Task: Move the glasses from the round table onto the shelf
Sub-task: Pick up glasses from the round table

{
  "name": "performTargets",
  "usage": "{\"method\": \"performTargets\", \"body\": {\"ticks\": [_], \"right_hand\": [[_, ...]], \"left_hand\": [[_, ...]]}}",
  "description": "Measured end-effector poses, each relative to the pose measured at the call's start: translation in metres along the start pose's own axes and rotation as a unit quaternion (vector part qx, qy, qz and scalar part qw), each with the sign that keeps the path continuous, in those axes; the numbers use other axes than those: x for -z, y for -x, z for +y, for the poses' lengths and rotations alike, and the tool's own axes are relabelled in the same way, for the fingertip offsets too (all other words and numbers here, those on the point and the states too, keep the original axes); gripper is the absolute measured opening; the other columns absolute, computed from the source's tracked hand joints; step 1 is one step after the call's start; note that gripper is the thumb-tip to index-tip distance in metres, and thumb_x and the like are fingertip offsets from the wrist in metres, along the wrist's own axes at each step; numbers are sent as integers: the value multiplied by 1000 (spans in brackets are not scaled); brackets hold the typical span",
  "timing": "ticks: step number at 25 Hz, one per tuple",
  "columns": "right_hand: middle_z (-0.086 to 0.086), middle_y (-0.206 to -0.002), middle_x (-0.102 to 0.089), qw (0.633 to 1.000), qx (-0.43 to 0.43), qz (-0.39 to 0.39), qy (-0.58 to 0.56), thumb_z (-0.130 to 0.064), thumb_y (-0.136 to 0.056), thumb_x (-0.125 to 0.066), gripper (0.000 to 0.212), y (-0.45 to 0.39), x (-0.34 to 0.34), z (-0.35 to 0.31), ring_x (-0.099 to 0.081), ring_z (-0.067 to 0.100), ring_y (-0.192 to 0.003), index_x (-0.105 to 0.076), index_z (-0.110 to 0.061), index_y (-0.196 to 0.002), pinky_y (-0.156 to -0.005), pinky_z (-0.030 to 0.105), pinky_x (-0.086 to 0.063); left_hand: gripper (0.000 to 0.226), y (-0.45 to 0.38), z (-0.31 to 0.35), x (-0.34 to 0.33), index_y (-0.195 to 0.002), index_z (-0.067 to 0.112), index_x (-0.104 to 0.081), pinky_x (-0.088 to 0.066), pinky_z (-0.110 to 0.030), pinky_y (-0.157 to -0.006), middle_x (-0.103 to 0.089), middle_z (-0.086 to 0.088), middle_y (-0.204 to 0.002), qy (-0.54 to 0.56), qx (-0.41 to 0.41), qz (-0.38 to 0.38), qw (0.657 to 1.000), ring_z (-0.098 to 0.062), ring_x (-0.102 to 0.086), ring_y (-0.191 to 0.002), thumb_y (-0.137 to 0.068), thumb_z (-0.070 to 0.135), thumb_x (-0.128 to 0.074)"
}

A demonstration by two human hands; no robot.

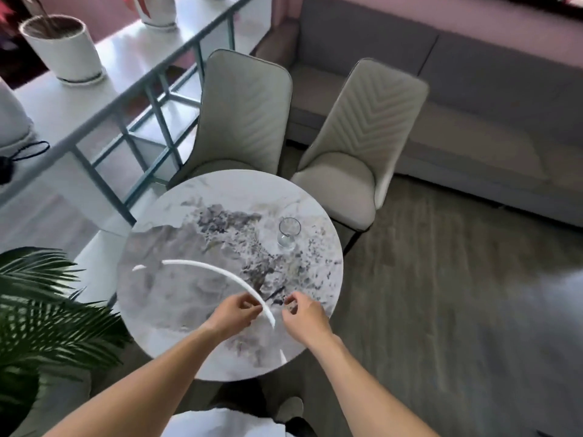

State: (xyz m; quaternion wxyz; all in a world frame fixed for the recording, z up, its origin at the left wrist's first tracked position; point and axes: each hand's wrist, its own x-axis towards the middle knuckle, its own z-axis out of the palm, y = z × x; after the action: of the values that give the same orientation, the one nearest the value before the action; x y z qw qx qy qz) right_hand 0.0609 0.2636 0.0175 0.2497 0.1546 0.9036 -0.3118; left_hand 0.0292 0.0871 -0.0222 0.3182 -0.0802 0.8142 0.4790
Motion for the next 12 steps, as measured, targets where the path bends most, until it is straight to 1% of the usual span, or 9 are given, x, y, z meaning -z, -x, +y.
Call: {"method": "performTargets", "body": {"ticks": [2, 3, 4, 6, 7, 9, 11, 12], "right_hand": [[6, -105, -68, 1000, 9, 19, -7, -35, -89, -55, 34, -24, 17, -12, -65, 28, -93, -48, -28, -121, -74, 36, -52], [6, -108, -67, 999, 12, 31, -11, -34, -89, -54, 38, -35, 25, -19, -65, 28, -94, -44, -28, -125, -75, 37, -53], [6, -111, -65, 999, 18, 43, -9, -32, -90, -54, 42, -44, 33, -24, -64, 29, -96, -40, -30, -129, -77, 39, -54], [8, -118, -62, 998, 25, 65, 3, -27, -92, -53, 51, -67, 46, -34, -62, 30, -101, -33, -32, -138, -80, 40, -53], [8, -122, -59, 997, 25, 73, 10, -25, -93, -53, 53, -81, 52, -39, -60, 30, -104, -32, -33, -141, -82, 39, -51], [8, -130, -55, 996, 24, 79, 29, -24, -96, -52, 51, -105, 58, -45, -58, 30, -111, -35, -31, -144, -88, 41, -51], [7, -131, -54, 995, 22, 73, 57, -25, -97, -51, 47, -123, 56, -46, -57, 29, -113, -39, -29, -142, -91, 43, -51], [7, -130, -54, 995, 20, 70, 68, -25, -97, -50, 44, -128, 53, -46, -57, 29, -113, -42, -28, -141, -92, 43, -50]], "left_hand": [[5, -28, 13, 4, -84, 18, -66, -51, -34, -60, -68, -7, -71, 27, 2, 0, 1000, -17, -59, -58, -86, 19, -70], [12, -42, 20, 5, -95, 15, -65, -52, -35, -60, -69, -9, -73, 42, 5, 1, 999, -18, -59, -58, -86, 19, -70], [24, -53, 27, 5, -108, 14, -62, -50, -34, -56, -68, -8, -74, 63, 8, 0, 998, -19, -58, -58, -86, 18, -70], [44, -79, 44, 8, -127, 20, -52, -46, -27, -48, -67, -6, -78, 90, -1, -17, 996, -18, -57, -59, -87, 18, -69], [51, -93, 53, 10, -133, 24, -46, -45, -25, -47, -69, -6, -85, 90, -4, -31, 995, -17, -59, -62, -88, 20, -69], [60, -118, 66, 11, -139, 31, -38, -46, -24, -48, -72, -6, -96, 81, -6, -58, 995, -15, -62, -66, -88, 26, -69], [64, -139, 70, 10, -139, 34, -36, -49, -27, -54, -74, -2, -97, 71, -8, -68, 995, -13, -65, -67, -85, 31, -70], [65, -146, 70, 8, -139, 34, -36, -52, -29, -60, -74, -1, -96, 70, -8, -68, 995, -13, -68, -72, -84, 32, -71]]}}
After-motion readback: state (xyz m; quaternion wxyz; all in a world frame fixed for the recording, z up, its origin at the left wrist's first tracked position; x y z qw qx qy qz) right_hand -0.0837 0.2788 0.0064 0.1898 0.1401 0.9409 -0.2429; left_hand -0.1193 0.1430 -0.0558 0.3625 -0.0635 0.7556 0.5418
